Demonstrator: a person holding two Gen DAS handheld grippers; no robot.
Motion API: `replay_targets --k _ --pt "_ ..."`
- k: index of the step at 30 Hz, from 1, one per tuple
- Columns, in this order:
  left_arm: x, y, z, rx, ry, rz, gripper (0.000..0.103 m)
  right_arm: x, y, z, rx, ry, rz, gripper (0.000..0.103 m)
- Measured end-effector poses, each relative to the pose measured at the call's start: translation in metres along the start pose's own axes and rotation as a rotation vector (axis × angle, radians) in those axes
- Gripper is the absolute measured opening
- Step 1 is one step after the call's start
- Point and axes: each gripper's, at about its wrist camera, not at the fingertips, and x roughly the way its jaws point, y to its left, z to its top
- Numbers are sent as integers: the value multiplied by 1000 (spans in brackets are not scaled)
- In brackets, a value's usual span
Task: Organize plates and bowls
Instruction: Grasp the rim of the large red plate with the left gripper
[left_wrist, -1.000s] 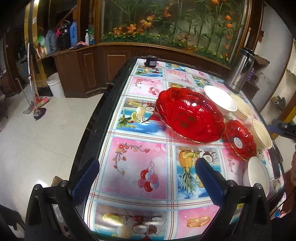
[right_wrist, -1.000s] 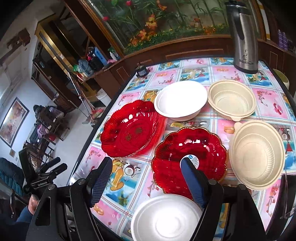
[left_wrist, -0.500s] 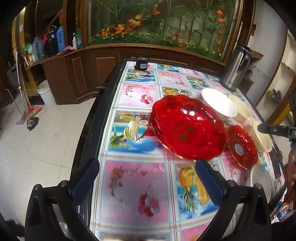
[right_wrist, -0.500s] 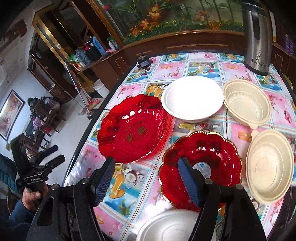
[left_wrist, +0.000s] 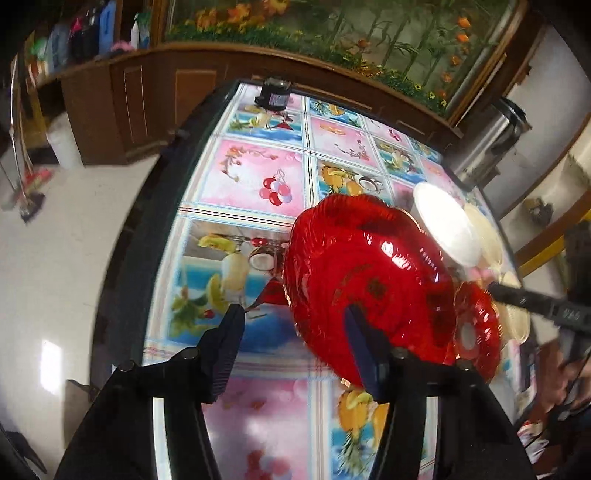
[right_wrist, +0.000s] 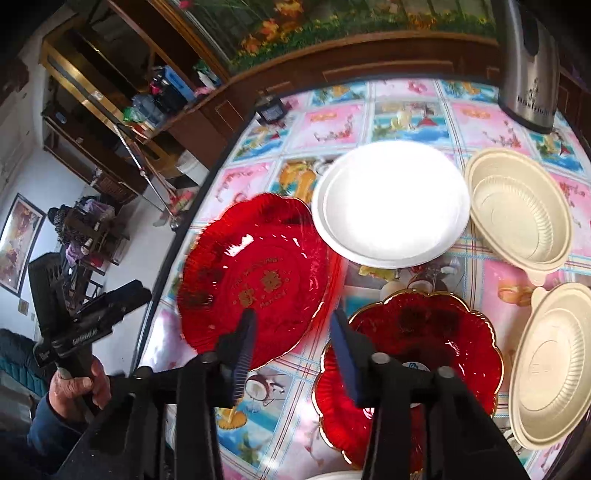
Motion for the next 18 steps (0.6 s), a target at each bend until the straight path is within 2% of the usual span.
replay_targets --k 1,3,4,6,12,13,14,15,16,17,18 --pt "3 1 2 -5 8 -11 56 5 -1 2 5 6 -5 42" --pt "9 2 8 -14 21 -34 64 13 -4 6 15 13 -15 42" --pt "12 3 11 -22 20 -33 76 16 -5 8 18 14 -16 42" --pt "16 5 16 -35 24 -41 83 25 -7 11 19 26 -42 42" --pt "39 8 22 -38 60 -17 83 39 -12 15 21 42 -60 41" --pt "44 6 22 -30 62 -10 82 42 -12 16 21 46 -64 39" --pt "47 5 22 -27 64 -8 73 44 -13 16 18 51 -72 30" --pt "50 4 22 -25 68 -9 65 46 -13 16 17 53 -79 27" --pt "54 2 22 -21 76 -15 49 48 -14 17 20 56 -81 26" --pt "57 0 22 -17 84 -19 40 50 -14 17 22 57 -80 23" --pt "60 -2 21 -10 90 -18 37 52 -15 18 23 60 -82 20"
